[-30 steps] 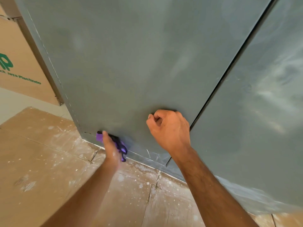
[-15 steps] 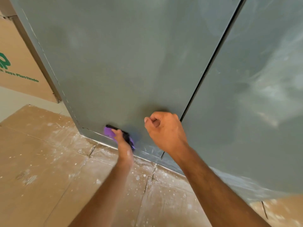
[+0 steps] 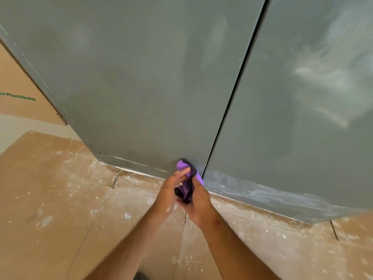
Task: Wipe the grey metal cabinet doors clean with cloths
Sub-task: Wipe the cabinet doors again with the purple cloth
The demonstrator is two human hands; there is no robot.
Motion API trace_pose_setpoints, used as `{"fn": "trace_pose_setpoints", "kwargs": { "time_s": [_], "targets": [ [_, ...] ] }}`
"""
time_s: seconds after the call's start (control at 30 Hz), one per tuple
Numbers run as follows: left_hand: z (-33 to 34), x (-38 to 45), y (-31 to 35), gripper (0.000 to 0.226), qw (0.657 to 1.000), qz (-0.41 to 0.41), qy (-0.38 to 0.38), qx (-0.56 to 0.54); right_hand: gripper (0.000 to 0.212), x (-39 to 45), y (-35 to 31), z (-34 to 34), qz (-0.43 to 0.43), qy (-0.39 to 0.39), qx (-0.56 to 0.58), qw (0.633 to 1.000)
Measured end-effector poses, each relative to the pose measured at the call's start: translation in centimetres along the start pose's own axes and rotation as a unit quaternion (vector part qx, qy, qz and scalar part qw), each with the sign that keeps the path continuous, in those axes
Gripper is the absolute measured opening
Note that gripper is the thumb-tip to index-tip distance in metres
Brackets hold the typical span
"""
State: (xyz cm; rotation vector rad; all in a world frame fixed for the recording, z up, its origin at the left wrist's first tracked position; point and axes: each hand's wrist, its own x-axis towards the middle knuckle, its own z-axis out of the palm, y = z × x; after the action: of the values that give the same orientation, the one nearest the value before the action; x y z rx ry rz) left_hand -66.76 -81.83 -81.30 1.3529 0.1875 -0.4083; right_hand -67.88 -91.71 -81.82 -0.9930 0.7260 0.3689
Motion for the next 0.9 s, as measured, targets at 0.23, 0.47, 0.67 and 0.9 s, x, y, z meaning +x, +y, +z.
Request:
{"fn": "trace_pose_setpoints", "kwargs": {
  "time_s": [0.23, 0.47, 0.67, 0.9],
  "targets": [
    [-3.8, 1.4, 4.4, 0.013, 0.839, 0.321, 0.079, 0.432, 0.017, -1.6, -3.9, -0.1, -0.050, 0.141, 0.277, 0.949],
    [1.2, 1.4, 11.2, 0.028, 0.570, 0.612, 0.066, 0.545, 0.027, 0.2, -4.8, 2.2, 0.023, 0.105, 0.240, 0.965],
    [2.6, 5.0, 13.6, 0.064, 0.347, 0.690, 0.080, 0.630, 0.017, -1.0, -5.6, -5.0, -0.060, 0.105, 0.298, 0.947],
    [2.3, 7.7, 12.8, 0.085, 0.263, 0.715, 0.136, 0.633, 0.025, 5.5, -1.8, -6.8, 0.026, 0.203, 0.241, 0.949]
  ]
}}
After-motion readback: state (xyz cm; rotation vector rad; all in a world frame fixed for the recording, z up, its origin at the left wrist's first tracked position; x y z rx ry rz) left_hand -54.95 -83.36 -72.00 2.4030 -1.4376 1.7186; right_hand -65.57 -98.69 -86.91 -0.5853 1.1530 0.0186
